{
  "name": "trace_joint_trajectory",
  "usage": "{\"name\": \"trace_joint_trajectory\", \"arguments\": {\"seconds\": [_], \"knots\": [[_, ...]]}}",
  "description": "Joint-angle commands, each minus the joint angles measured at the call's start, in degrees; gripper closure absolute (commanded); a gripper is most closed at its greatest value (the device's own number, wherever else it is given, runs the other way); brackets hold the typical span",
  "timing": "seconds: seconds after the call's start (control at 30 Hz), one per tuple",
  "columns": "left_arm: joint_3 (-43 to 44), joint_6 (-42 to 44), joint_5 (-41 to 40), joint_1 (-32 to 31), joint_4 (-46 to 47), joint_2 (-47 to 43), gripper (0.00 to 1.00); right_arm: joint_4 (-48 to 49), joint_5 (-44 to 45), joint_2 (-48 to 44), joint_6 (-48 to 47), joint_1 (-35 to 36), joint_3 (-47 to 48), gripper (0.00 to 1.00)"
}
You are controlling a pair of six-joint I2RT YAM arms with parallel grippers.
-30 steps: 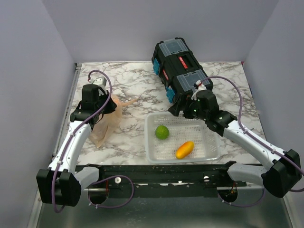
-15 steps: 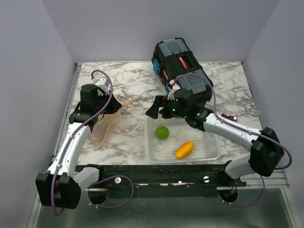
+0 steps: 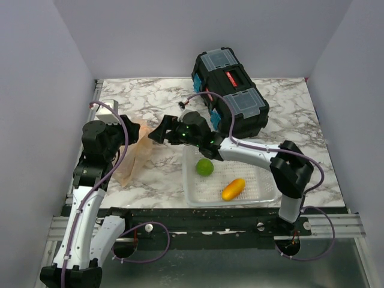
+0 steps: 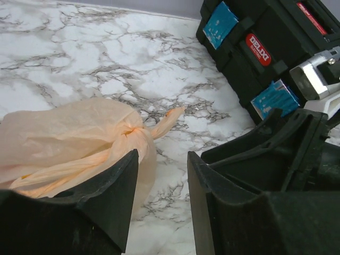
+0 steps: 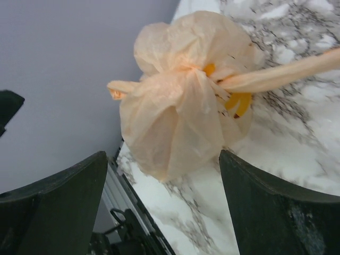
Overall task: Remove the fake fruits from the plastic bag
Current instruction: Untie the plastic bag at the center of the board.
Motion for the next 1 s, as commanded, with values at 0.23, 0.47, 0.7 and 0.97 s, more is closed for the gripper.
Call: {"name": "trace_joint_trajectory", "arguments": {"seconds": [0.23, 0.47, 0.7, 0.97], "knots": [[-0.32, -0.39, 0.95, 0.66, 0.39, 1.15, 0.53, -4.59, 10.88, 18.25, -0.19, 5.21, 20.08, 0.19], [-0.28, -0.83, 2.10, 1.01, 0.65, 1.85, 0.51, -10.64, 12.01, 24.61, -6.04, 6.27, 28.00, 0.29], [-0.25, -1.17, 3.26, 1.27, 0.93, 3.50, 0.50, -10.36, 11.70, 24.05, -10.74, 6.36, 24.92, 0.75], [0.75, -1.00, 4.94, 1.26, 0.66, 8.71, 0.47, -5.11, 8.53, 16.70, -17.11, 6.34, 13.44, 0.99]]}}
